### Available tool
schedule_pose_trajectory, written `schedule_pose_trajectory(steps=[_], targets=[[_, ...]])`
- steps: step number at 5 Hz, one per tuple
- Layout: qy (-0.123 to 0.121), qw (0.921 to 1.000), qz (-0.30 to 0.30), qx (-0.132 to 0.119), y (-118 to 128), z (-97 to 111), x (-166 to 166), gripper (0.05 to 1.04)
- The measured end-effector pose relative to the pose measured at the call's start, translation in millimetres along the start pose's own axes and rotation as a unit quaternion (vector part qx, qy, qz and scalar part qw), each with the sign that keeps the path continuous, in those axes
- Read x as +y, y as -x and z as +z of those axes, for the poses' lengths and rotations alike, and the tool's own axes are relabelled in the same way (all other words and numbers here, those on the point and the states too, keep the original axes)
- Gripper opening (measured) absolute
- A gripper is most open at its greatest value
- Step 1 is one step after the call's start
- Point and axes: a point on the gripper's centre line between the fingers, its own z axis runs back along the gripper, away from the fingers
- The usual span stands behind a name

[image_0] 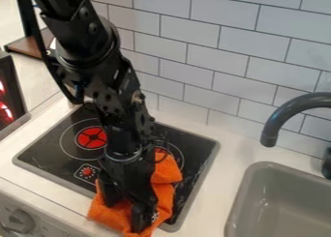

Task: Move the orange cloth to the left side of the stove

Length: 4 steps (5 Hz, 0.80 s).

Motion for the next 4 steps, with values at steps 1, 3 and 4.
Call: schedule_pose_trajectory(steps=[1, 3, 4], targets=[[0.002, 1.0, 0.003, -0.002, -3.3, -2.1, 0.5, 0.999], [0.003, 0.9996, 0.01, -0.028, -37.4, -0.8, 8.4, 0.999], [0.003, 0.9992, -0.004, -0.04, -56.0, 1.4, 11.1, 0.999]])
